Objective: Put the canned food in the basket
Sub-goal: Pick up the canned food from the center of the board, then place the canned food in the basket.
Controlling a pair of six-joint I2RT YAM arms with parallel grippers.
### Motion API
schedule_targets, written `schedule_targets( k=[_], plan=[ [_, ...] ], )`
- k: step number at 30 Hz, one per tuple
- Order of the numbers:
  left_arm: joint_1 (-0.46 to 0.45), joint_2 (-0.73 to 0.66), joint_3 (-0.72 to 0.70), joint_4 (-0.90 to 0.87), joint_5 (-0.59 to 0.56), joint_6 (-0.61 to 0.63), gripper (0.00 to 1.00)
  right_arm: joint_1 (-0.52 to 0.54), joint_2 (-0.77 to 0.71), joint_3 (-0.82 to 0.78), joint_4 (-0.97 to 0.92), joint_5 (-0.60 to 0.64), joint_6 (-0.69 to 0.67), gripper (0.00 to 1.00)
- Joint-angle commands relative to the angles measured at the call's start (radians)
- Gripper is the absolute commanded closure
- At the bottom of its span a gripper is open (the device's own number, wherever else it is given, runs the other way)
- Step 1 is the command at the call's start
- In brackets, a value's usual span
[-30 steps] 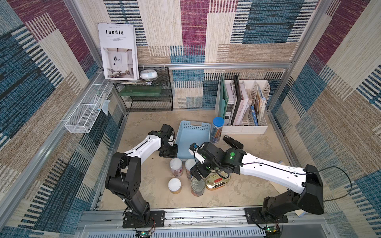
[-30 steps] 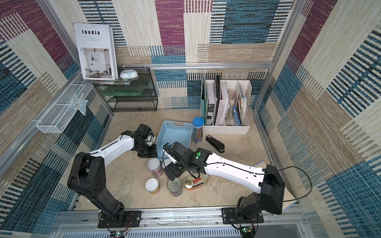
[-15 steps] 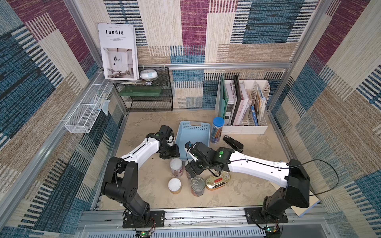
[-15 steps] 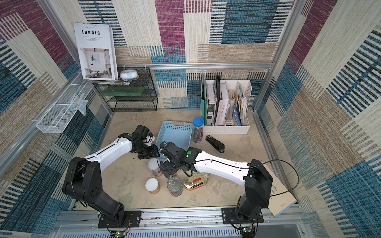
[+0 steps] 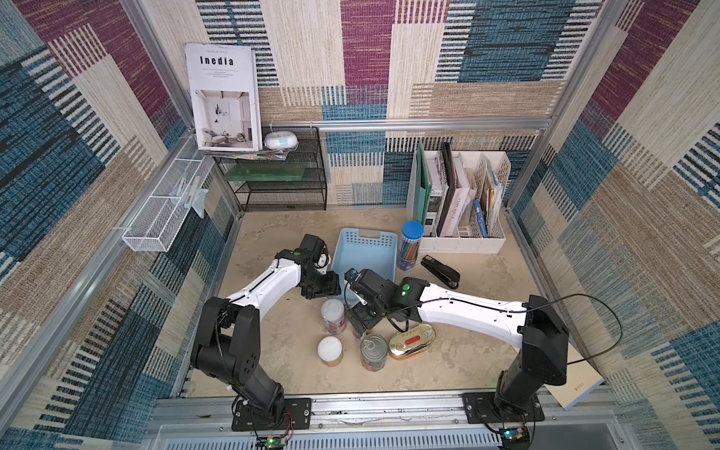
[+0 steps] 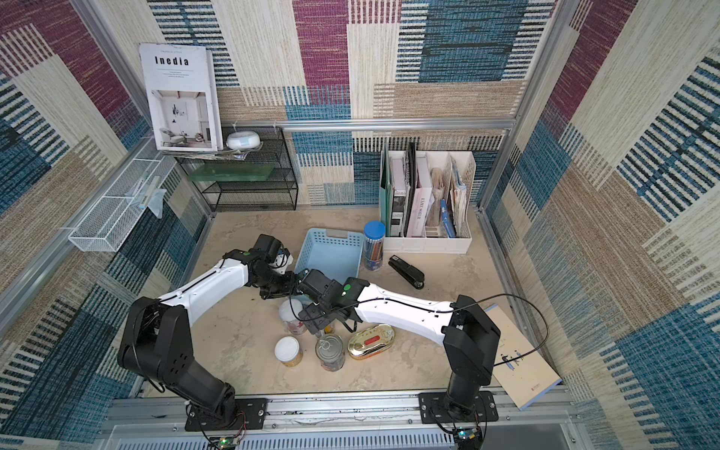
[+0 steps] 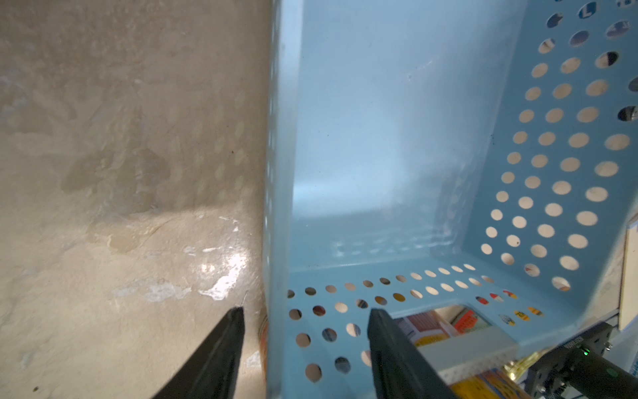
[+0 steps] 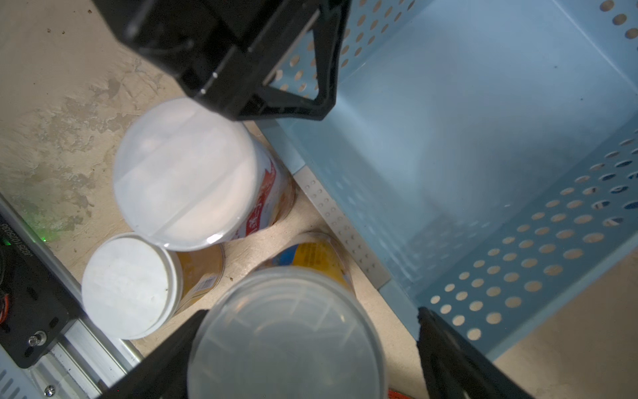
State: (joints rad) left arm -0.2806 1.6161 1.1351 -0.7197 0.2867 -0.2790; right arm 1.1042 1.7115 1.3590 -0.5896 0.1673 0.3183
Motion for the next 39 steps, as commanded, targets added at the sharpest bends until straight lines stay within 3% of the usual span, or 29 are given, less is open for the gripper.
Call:
schedule_targets(
  k=[1, 12, 26, 30, 39],
  plan=[
    [0.003, -0.014, 0.0, -0.013, 0.0, 0.025, 0.37, 0.0, 0.0, 0.0, -0.003, 0.019, -0.01, 0.12],
    [0.006, -0.005, 0.041, -0.043, 0.046, 0.047, 0.37, 0.001, -0.027, 0.075, -0.066, 0.046, -0.03, 0.37],
    [0.052, -0.001, 0.108, -0.079, 0.098, 0.1, 0.36, 0.002, -0.051, 0.384, -0.27, 0.014, -0.114, 0.41],
    [0.061, 0.008, 0.099, -0.07, 0.108, 0.115, 0.36, 0.0, -0.037, 0.474, -0.304, 0.07, -0.149, 0.41],
    [0.067, 0.034, 0.081, -0.02, 0.188, 0.123, 0.36, -0.197, 0.135, 0.719, -0.343, 0.062, -0.283, 0.41]
  ],
)
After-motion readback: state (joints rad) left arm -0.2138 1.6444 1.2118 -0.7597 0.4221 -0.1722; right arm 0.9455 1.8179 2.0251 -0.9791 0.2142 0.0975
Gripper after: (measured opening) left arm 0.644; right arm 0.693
